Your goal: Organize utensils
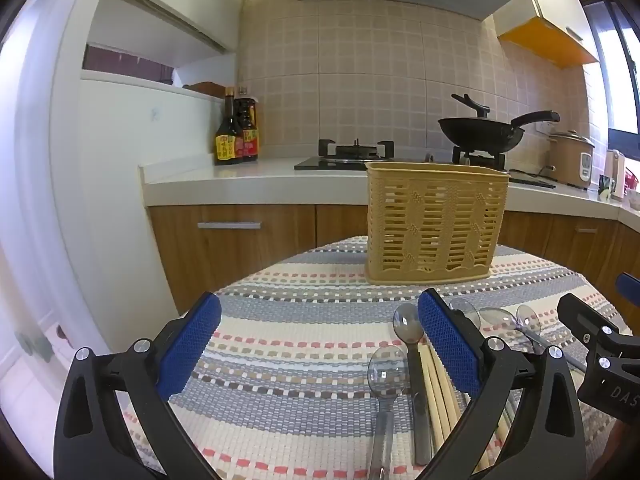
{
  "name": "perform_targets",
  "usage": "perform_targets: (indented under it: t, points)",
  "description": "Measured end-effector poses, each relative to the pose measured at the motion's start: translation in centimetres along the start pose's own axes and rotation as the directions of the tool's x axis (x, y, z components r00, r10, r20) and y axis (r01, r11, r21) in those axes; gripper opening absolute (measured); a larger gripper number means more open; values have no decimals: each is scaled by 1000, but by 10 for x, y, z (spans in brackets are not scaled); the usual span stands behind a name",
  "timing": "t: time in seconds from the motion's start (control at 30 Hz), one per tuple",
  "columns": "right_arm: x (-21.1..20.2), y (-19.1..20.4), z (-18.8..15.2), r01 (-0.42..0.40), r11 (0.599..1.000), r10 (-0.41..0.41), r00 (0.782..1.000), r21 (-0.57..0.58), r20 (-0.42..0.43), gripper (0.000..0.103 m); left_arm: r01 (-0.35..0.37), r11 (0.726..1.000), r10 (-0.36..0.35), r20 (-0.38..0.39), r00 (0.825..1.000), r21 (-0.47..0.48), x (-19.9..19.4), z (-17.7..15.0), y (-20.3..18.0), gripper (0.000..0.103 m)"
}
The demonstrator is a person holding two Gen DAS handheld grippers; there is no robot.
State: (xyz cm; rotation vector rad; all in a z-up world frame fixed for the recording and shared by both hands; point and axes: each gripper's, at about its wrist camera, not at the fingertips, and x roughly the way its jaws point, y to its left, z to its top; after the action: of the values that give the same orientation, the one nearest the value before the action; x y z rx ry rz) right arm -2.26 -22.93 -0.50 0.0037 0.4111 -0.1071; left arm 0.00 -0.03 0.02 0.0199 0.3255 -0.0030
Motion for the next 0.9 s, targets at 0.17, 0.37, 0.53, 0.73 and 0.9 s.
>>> perform_targets:
  t: [0.17, 0.37, 0.53, 0.73, 0.9]
  points:
    - [0, -1, 0, 0, 1000, 0, 1000, -1, 0, 96, 0, 1000, 0, 1, 1000, 0, -1, 0, -1, 96]
    - [0, 0, 0, 1, 1000, -1, 1000, -2, 1, 96, 1, 1000, -1, 3, 1000, 3, -1, -1, 0, 96]
    - [0, 0, 0, 1, 1000, -1, 1000, -1, 1, 96, 0, 1000, 0, 2, 1000, 0, 0, 0, 1, 96]
    - [-1, 0, 1, 0, 1000, 0, 1000, -1, 1, 96, 0, 1000, 0, 3, 1000, 0, -1, 1, -1, 96]
    - [-2, -1, 2, 0, 1000, 0, 1000, 0, 0, 96, -2, 1000, 2, 2, 1000, 2, -1, -1, -2, 96]
